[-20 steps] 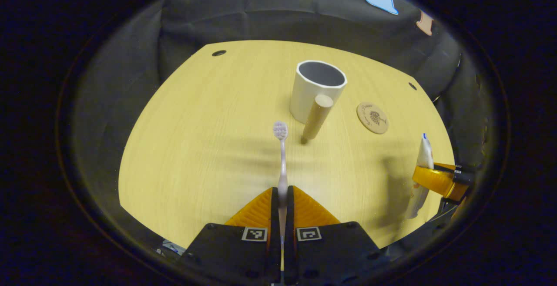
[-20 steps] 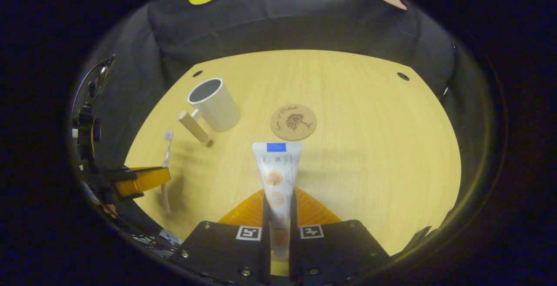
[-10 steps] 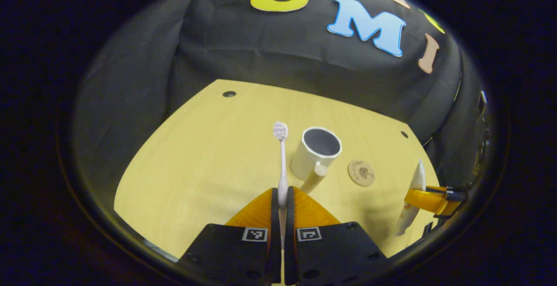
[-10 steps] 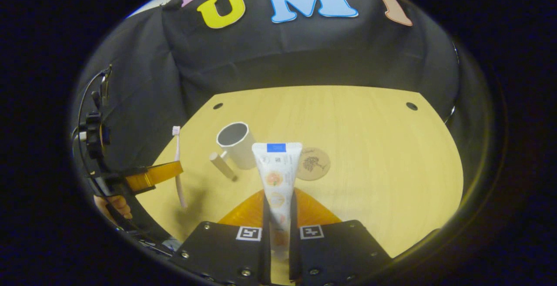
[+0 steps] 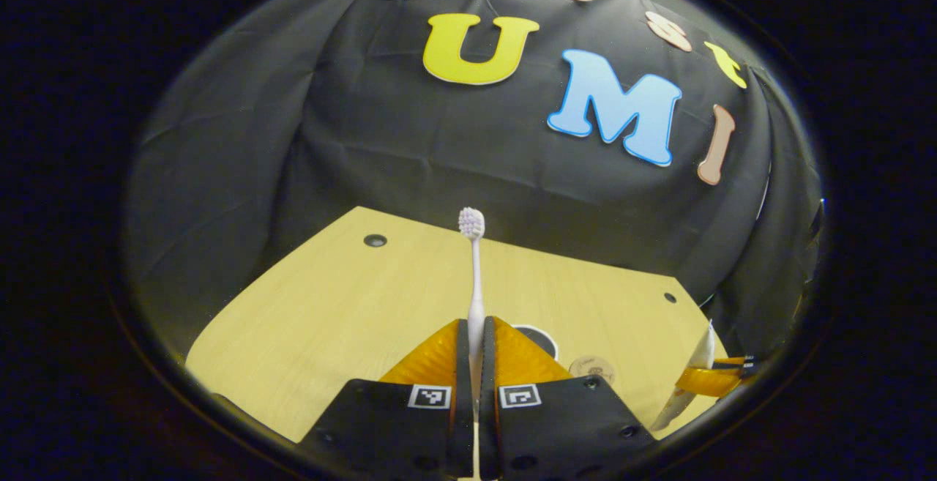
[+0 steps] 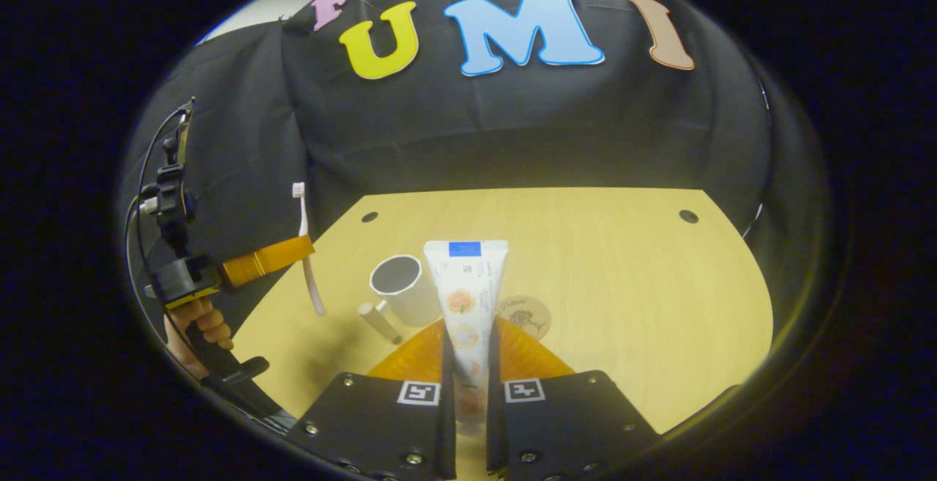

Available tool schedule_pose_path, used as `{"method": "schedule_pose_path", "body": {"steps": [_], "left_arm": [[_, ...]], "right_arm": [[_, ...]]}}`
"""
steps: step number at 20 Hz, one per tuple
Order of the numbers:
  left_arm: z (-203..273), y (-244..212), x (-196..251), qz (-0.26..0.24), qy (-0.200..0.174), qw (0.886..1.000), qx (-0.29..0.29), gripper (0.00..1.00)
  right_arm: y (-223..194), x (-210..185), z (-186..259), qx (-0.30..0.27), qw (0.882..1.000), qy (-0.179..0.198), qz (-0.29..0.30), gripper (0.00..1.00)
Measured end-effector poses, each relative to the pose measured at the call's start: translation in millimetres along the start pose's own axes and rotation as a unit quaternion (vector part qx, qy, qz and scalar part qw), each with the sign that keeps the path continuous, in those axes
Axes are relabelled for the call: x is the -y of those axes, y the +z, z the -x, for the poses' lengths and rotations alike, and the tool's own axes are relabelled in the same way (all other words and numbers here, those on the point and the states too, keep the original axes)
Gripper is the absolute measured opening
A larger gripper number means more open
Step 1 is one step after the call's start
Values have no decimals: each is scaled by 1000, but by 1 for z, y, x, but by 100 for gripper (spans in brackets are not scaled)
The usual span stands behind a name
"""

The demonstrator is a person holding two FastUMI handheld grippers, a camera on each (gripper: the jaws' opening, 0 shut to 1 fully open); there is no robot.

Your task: Put the toothbrush and toothpaste on the desktop into the cup, then pick up the cup and place it on the coaster on the desktop.

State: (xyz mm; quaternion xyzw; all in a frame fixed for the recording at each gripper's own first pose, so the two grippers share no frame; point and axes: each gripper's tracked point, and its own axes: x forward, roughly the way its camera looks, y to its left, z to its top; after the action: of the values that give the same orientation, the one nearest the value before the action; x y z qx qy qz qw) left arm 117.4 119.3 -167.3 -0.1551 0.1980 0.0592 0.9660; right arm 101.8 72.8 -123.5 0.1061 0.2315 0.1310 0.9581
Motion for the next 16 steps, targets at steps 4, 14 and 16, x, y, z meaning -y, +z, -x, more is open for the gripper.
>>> {"method": "schedule_pose_path", "body": {"steps": [4, 14, 16], "left_arm": [[-24, 26, 18, 18, -39, 998, 41, 10], [-94, -8, 51, 7, -89, 996, 30, 10], [-98, -23, 54, -13, -91, 996, 18, 10]], "right_arm": [[10, 5, 2, 12, 1000, -16, -13, 17], [10, 21, 11, 17, 998, -65, 5, 17], [11, 21, 10, 18, 998, -64, 5, 17]]}}
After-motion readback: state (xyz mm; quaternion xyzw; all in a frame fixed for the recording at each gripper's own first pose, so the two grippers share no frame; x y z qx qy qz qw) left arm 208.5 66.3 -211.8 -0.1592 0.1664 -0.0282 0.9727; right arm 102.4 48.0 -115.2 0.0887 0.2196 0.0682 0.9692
